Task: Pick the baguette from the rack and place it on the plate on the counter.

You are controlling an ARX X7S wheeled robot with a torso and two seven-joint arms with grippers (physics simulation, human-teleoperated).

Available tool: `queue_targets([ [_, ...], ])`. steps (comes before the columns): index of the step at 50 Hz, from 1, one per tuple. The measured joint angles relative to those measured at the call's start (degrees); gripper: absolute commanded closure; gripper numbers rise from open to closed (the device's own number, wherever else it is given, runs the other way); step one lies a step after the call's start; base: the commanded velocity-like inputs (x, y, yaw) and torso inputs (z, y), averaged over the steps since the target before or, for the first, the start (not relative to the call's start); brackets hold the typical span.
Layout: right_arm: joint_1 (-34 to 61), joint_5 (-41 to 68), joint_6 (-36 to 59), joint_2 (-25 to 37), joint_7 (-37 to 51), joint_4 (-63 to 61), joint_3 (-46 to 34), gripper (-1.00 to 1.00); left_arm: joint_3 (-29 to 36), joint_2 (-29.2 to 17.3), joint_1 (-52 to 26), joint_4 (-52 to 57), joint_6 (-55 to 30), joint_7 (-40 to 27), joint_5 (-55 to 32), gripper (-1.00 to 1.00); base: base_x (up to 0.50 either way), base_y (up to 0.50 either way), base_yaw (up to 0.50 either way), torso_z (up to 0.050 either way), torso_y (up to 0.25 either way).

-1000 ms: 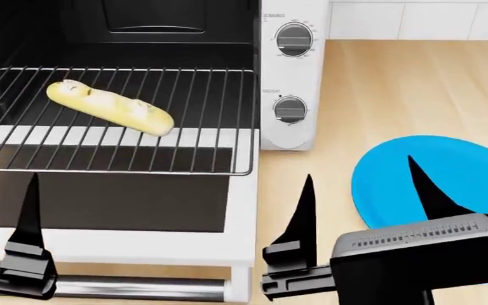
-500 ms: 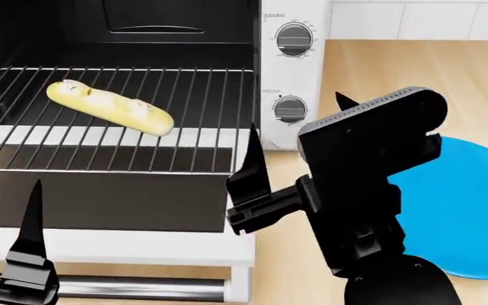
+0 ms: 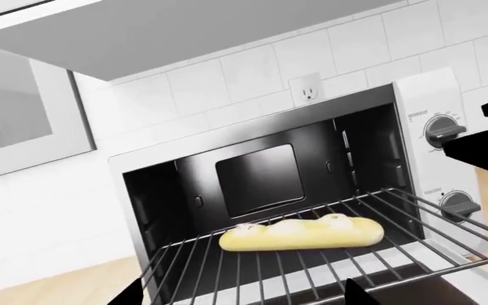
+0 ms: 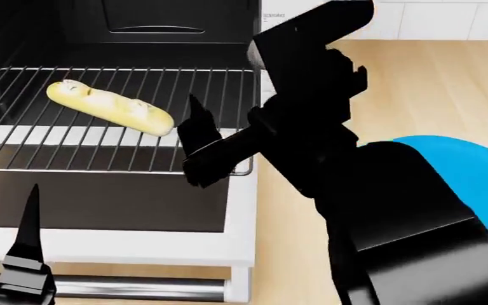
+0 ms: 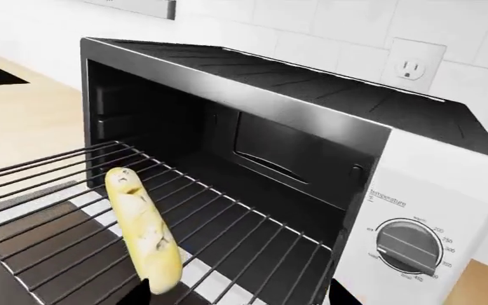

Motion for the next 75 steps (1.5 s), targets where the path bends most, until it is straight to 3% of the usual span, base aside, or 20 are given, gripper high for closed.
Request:
queue_targets([
  [23,10.67,6.36,4.7,-3.67,-5.86,13.67,2.88,-1.0,0.81,-7.17,-1.12,0.24,0.27,-11.49,-13.13,-1.0,0.0,0.0,0.0,0.0,0.0],
  [52,22.75,4.33,-8.48,-8.71,-14.66,48.56,-9.08,-1.0,1.61,-12.53,0.74,-2.14,5.38,-18.79,-20.82,-1.0,0.0,0.0,0.0,0.0,0.0],
  [63,28.31,11.84,-17.85,-10.05,-15.22,64.02,-20.06,-1.0,1.77,-13.56,1.95,-3.1,7.16,-19.74,-21.51,-1.0,0.0,0.0,0.0,0.0,0.0],
  [75,33.65,30.23,-27.05,-10.56,-13.5,75.29,-41.17,-1.0,1.64,-14.32,3.84,-4.1,9.6,-20.18,-21.63,-1.0,0.0,0.0,0.0,0.0,0.0],
])
